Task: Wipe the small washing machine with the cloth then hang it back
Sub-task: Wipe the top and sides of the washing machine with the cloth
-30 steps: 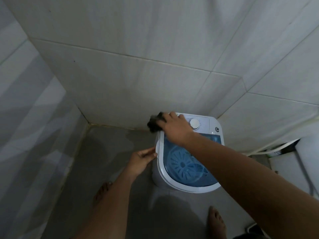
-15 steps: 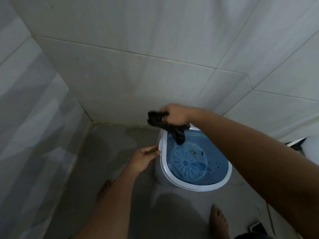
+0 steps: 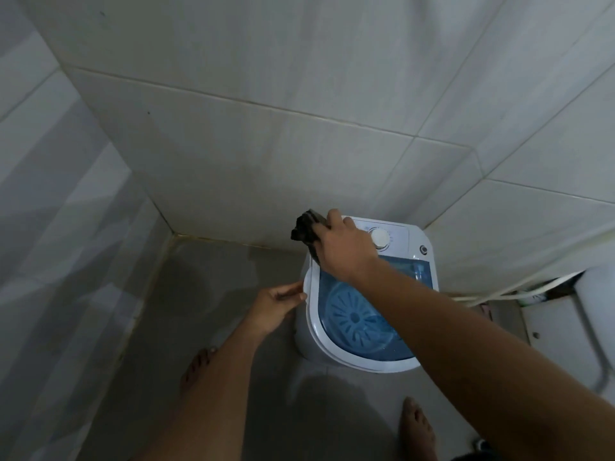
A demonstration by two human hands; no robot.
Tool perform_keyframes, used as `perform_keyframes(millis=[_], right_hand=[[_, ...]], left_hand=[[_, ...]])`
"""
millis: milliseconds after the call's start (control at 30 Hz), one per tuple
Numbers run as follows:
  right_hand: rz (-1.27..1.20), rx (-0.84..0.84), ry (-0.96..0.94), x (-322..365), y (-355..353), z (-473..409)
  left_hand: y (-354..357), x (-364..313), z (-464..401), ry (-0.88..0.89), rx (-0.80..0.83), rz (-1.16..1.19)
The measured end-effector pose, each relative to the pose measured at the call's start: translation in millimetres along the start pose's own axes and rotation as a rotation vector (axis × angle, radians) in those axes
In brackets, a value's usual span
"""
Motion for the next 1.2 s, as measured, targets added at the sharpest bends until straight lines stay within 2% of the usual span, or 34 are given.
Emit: perform_keyframes(millis=[100,233,267,433,500,567,633,700,733,767,800,867,933,1000,1100,1167,1200], right_hand=[[0.063,0.009,-0.002,5.8,15.3,22.9],[0.139,-0.032,-0.263,19.4,20.4,39.3],[0.151,-0.036,-0.280,12.8,16.1,33.4],[0.125,-0.030,0.037,-42.4,-10.0,-24.9],[0.114,0.006,0.063,-41.0,-9.3,-30.1],[0.156,0.002,-0.008,-28.8,-8.5,-19.8],[0.144,0.014,-0.168,-9.9,-3.6,1.0],[-0.013,0.163,-0.400,14.5,5.7,24.2],[-0.117,0.277,-0.451,20.5,5.8,27.5],[-0.215,0.365,-0.438,21.2,2.1,21.5],[-0.307,0.380,-0.379,17.1,-4.9,8.0],[-0.435,0.200,-0.185,-8.2,-22.6,-29.7],[-0.412,0.058,0.013,-39.7,-28.4,-49.4],[-0.253,0.068,0.084,-47.8,-16.4,-43.0],[-0.153,0.062,-0.077,-20.0,-3.8,-8.0],[-0.277,0.176,-0.245,7.5,1.5,12.6],[-0.374,0.264,-0.265,15.5,2.0,15.5]], left_hand=[[-0.2,-0.5,0.2,0.001,0.005,0.002],[0.4,1.5,-0.4,0.001,0.001,0.008],[0.8,1.0,-0.1,0.007,0.001,0.014],[0.7,2.1,-1.1,0.014,0.008,-0.003],[-1.2,3.4,-1.7,0.009,-0.001,-0.019],[-1.3,4.3,-2.3,0.005,0.001,-0.019],[-1.5,4.9,-4.0,-0.002,-0.015,-0.014],[-2.7,5.0,-5.2,-0.006,-0.052,-0.005],[-3.8,5.2,-4.4,-0.005,-0.071,-0.002],[-3.8,4.7,-3.0,0.000,-0.077,-0.006],[-2.6,3.6,-1.2,0.004,-0.072,-0.007],[-0.4,3.3,-0.4,0.014,-0.045,-0.002],[-0.8,1.6,0.2,0.023,-0.031,0.009],[-2.0,3.1,-0.7,0.019,-0.020,-0.002],[-1.3,2.9,-2.0,0.020,-0.018,-0.006],[-1.6,1.6,-3.3,0.019,-0.041,0.001],[-1.5,1.8,-3.5,0.018,-0.046,0.002]])
Point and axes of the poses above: each hand's wrist, its own z-axis away from the middle knuckle, its own y-axis out of the palm, x = y × z, the point moved 8 cm from there along -z, towards the middle knuckle, and after that the axes turned 3 degrees about -x, right-handed, at the moved point
